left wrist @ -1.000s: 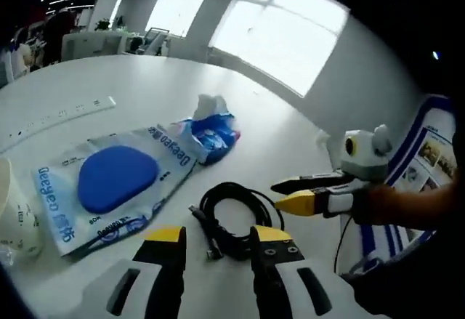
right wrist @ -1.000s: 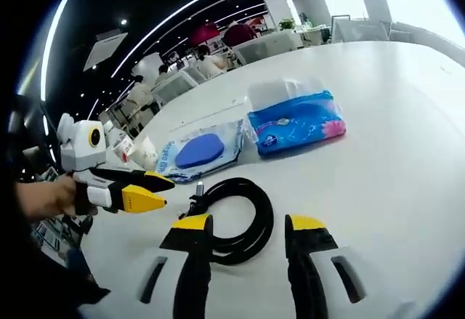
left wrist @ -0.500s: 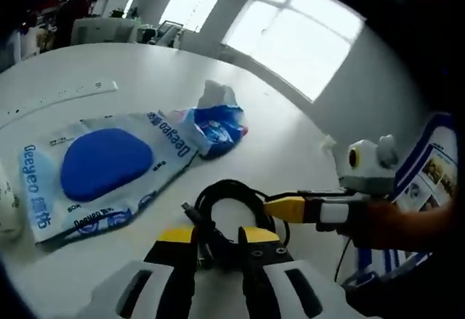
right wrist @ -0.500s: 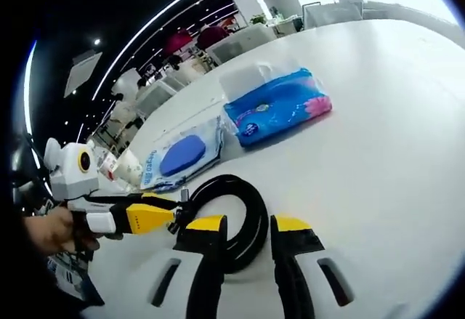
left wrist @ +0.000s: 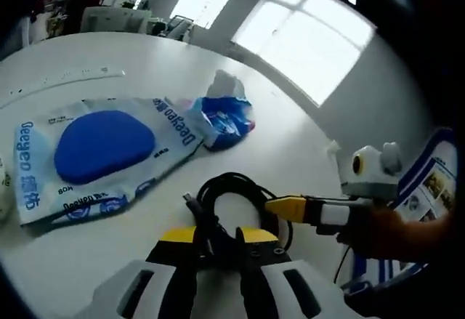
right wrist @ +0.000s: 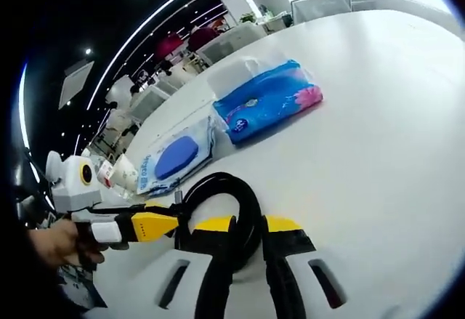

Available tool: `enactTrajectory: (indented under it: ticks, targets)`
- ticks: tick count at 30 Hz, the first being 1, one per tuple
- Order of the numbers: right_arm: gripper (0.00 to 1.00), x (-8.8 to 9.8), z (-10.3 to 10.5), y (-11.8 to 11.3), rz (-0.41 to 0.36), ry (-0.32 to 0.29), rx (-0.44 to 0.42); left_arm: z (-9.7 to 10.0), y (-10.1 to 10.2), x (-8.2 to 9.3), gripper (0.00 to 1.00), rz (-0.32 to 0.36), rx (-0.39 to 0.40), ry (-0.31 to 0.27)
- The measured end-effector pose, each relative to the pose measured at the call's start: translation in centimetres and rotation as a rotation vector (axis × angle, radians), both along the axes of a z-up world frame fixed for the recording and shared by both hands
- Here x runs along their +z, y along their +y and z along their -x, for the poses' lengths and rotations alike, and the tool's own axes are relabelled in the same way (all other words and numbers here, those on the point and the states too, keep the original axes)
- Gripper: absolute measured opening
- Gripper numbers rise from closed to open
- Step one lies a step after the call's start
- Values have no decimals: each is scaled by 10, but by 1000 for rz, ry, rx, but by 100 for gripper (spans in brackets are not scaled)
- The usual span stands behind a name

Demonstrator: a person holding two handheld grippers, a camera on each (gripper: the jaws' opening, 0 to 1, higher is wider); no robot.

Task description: Arrange the tabletop items into an orderly group along one side of the table until the central work area is clear of visible clutter.

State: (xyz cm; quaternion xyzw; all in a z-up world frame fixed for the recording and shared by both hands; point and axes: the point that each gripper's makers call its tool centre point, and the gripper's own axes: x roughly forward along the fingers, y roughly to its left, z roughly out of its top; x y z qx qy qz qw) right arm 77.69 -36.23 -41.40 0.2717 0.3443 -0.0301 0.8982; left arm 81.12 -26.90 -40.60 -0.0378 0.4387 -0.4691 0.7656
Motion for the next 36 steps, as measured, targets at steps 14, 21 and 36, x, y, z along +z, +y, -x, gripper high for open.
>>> enactTrajectory:
  ticks: [14,21,36]
  targets:
    - [0,12,-1,-9,-25,-17,-67,-3,5,13,0,25,10,47]
    - [0,16,-1,-7,-56,-25,-76,8,7,6,0,2,-40,58]
    - [0,35,2,-4,-98,-67,-105,9,10,25,0,52,-14,57]
